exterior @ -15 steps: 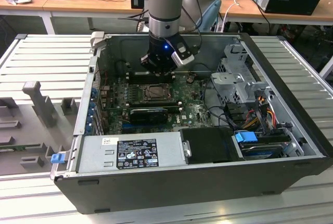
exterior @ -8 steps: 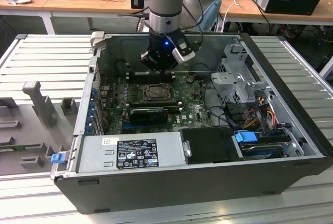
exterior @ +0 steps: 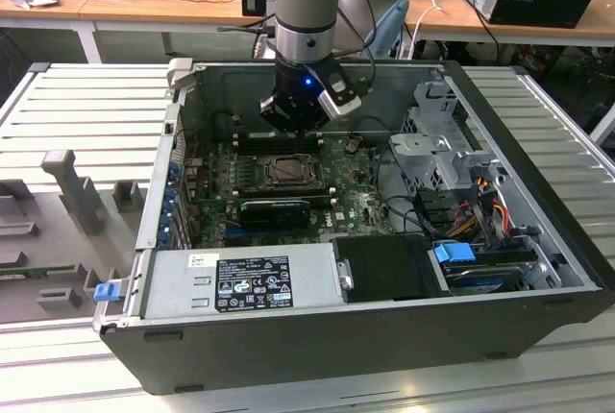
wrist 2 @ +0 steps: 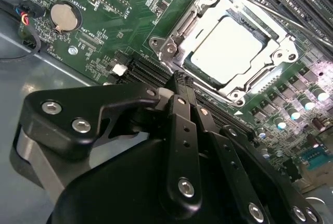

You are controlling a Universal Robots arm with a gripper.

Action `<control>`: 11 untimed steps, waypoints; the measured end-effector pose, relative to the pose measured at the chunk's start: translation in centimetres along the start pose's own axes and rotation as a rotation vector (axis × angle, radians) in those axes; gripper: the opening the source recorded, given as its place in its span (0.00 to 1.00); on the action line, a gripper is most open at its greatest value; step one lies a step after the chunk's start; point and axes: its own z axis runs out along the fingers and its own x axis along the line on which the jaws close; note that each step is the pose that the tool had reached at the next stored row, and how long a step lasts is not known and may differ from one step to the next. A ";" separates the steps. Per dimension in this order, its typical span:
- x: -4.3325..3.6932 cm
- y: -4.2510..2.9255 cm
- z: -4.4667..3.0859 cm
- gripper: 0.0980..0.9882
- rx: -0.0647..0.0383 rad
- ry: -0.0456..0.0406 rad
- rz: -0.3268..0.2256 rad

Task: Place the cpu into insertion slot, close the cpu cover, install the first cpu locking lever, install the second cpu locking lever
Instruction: 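Install the first cpu locking lever, then install the second cpu locking lever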

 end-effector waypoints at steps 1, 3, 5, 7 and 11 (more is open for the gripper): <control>0.01 -0.06 -0.01 0.01 0.000 0.0000 0.000; 0.01 -0.14 -0.01 0.01 0.000 0.0000 0.000; 0.02 -0.24 -0.02 0.01 0.000 0.0000 0.000; 0.03 -0.32 -0.03 0.01 0.000 0.0000 0.000; 0.04 -0.42 -0.03 0.01 0.000 0.0000 0.000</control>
